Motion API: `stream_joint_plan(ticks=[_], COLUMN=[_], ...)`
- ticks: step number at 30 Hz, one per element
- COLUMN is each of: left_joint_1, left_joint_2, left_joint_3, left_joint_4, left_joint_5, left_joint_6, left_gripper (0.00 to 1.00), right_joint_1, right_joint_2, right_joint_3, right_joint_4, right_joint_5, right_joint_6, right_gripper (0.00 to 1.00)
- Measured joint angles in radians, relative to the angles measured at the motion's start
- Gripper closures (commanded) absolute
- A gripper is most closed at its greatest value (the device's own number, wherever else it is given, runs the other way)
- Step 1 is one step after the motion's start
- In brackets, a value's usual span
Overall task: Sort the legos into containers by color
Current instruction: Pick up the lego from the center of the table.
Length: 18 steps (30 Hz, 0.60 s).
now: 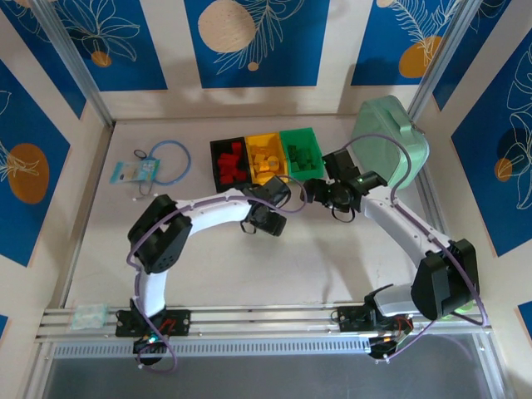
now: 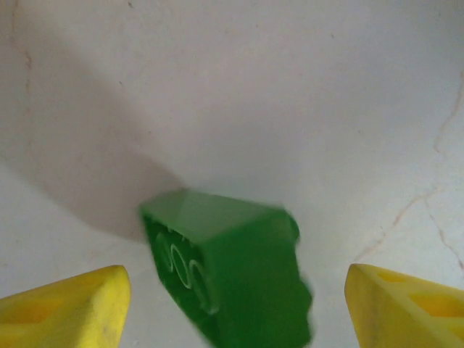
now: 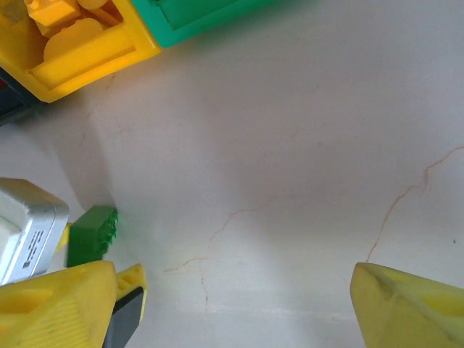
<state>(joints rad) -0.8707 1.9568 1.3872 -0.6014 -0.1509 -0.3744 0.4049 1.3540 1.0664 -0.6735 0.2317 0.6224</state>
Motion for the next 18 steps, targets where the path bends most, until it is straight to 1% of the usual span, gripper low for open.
stream_joint_plan(ticks=[7, 14, 18], left_joint_1=[0.003, 0.006, 0.011], left_joint_2=[0.074, 0.103, 0.121], left_joint_3=[0.064, 0.113, 0.152], left_joint_4=[-0.062, -0.074, -0.082], left_joint_5=[-0.042, -0.06, -0.06], left_joint_6=[0.048, 0.079, 0.097], left_gripper=[0.24, 0.27, 0.33], right_joint_1=[-0.023, -0.03, -0.033], right_joint_2=[-0.04, -0.047, -0.056], right_joint_3=[-0.05, -0.055, -0.055], right_joint_4=[0.013, 0.015, 0.015], right_joint_5=[-0.018, -0.023, -0.023], right_joint_6=[0.008, 0.011, 0.011], right_gripper=[0.16, 0.16, 0.16])
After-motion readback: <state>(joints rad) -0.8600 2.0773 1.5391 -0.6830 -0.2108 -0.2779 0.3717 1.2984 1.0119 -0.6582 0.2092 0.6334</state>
